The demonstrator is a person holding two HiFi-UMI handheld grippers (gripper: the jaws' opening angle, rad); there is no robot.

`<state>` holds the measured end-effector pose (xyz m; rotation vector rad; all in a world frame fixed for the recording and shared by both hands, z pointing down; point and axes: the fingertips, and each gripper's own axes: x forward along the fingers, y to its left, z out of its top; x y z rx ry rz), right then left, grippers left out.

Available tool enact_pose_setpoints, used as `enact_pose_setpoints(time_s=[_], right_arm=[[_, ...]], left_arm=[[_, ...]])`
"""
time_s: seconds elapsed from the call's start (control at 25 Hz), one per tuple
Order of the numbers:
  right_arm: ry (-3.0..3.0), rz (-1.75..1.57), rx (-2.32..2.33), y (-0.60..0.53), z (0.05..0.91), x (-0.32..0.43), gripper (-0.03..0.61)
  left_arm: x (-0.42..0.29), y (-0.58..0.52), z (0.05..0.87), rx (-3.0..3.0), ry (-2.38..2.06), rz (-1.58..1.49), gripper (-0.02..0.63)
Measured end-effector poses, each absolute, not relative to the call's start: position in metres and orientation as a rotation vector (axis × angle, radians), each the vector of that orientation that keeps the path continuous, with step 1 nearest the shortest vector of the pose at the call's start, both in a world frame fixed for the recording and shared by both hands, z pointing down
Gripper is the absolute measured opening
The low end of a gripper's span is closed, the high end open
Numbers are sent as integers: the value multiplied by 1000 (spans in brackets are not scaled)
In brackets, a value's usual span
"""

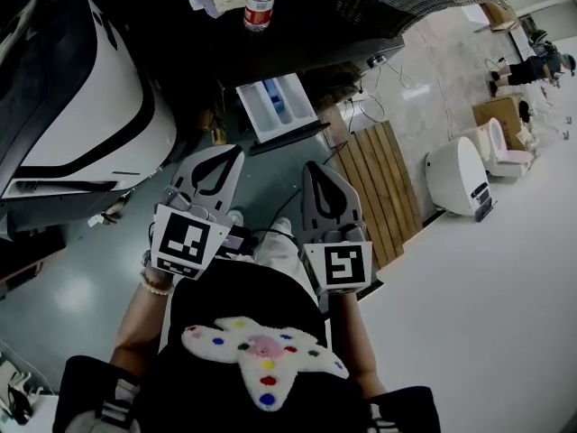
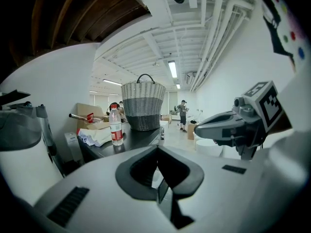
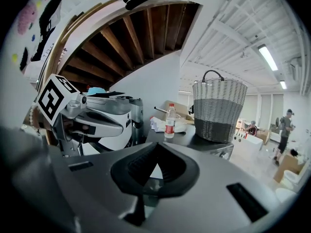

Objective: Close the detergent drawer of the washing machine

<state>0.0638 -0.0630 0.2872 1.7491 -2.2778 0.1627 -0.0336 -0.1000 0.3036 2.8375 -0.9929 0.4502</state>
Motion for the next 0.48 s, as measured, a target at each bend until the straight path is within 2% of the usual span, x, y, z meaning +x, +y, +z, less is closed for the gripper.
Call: enact_pose_setpoints(time_s=[0.48], right_arm=[[-2372,175,1652,-68,285,80,3]], left_arm=[[-27,-100,300,2743,-1156,430,9]])
